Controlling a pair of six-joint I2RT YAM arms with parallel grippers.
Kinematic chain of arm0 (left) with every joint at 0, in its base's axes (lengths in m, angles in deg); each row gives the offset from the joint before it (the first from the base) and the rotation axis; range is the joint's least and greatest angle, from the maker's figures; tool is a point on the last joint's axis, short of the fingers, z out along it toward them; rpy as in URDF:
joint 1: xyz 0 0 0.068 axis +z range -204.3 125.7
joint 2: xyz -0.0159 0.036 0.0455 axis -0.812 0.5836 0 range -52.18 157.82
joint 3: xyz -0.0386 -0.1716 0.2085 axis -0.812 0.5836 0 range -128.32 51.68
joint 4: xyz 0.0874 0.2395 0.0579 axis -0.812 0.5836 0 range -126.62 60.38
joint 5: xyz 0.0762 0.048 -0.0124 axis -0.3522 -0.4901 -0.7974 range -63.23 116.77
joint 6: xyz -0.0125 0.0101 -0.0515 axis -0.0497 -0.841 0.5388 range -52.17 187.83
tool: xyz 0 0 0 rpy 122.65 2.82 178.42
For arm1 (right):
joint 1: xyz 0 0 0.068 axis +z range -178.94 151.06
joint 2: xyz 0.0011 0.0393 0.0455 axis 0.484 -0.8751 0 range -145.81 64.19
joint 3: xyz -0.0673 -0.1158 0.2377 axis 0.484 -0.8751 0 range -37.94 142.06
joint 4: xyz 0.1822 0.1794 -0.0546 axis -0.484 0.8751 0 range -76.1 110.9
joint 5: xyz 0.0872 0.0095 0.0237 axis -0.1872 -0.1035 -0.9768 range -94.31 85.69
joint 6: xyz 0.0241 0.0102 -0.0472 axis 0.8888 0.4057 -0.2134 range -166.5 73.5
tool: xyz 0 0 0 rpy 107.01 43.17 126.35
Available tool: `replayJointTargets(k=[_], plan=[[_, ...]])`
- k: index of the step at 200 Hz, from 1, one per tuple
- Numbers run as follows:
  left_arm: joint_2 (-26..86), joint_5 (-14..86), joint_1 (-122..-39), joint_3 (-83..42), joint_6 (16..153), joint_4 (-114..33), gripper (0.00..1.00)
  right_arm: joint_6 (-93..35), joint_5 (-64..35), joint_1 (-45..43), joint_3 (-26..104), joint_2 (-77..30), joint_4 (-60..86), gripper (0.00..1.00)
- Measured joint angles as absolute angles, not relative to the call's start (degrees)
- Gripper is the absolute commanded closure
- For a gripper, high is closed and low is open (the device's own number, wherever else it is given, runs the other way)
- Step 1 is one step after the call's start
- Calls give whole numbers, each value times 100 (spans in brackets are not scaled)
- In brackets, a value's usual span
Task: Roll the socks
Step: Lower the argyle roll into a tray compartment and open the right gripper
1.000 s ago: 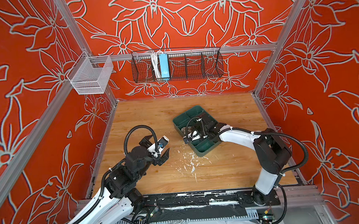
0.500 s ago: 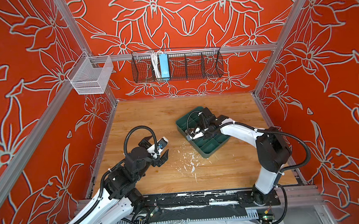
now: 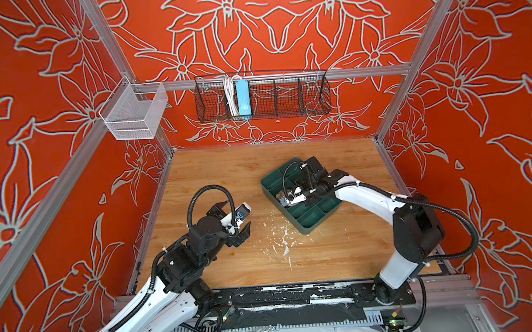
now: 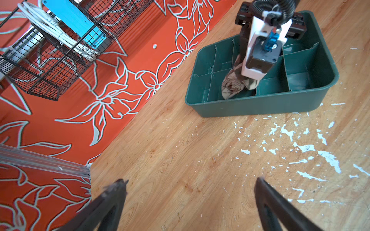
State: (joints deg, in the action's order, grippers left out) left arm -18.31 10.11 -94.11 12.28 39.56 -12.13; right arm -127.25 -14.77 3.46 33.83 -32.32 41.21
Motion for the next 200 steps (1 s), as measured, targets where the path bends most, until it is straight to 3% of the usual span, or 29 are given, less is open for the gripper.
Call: replayJointTargets(k=[110, 200], plan=[[-1724, 1087, -9411, 1149, 3958, -1182, 2, -12908, -1424, 326, 3632, -3455, 4671, 100], [-1645, 1151, -9411, 1149, 3978, -1184, 2, -12921, -1173, 326, 5438, -4688, 5815, 100]])
